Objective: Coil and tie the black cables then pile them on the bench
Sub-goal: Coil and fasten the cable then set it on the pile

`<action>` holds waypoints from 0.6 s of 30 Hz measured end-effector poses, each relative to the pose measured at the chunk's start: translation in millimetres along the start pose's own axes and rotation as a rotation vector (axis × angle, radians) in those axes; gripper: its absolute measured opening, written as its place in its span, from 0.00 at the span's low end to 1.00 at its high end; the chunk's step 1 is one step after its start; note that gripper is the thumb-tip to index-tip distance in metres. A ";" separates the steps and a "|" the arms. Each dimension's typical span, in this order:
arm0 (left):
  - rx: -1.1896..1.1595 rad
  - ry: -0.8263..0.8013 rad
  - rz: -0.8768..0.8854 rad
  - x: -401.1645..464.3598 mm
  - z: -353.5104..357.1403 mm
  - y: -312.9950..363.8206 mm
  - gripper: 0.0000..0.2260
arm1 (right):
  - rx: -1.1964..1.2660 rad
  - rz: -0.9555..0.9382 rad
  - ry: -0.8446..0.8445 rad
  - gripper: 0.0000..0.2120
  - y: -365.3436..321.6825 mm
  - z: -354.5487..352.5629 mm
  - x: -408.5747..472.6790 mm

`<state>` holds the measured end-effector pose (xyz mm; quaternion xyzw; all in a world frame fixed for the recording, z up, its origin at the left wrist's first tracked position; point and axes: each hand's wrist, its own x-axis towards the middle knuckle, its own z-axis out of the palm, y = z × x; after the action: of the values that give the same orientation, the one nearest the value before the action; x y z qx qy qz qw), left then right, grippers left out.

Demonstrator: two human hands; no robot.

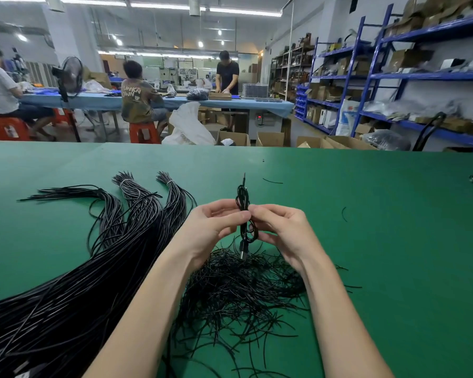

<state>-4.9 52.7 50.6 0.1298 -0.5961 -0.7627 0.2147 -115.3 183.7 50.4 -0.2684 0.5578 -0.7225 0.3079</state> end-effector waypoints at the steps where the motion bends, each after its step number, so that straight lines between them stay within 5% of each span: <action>1: 0.052 0.016 0.071 -0.3 0.9 -0.5 0.19 | 0.050 0.075 -0.017 0.07 -0.4 -0.2 0.1; 5: 0.342 0.022 0.311 -0.3 3.9 -9.1 0.11 | 0.099 0.290 0.020 0.02 1.8 -3.6 2.2; 7: 0.375 0.036 0.321 0.8 5.9 -13.6 0.10 | 0.022 0.220 0.047 0.04 5.1 -3.5 3.6; 12: -0.027 0.023 0.035 4.2 -3.6 -9.7 0.19 | -0.277 -0.246 0.031 0.04 4.5 -7.0 1.7; 18: -0.234 -0.033 -0.096 3.2 -5.1 -6.0 0.13 | -0.331 -0.378 0.054 0.04 6.1 -4.4 1.8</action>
<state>-6.4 48.0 43.6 0.1197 -0.4995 -0.8385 0.1820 -118.9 184.0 43.6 -0.3953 0.6165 -0.6729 0.1040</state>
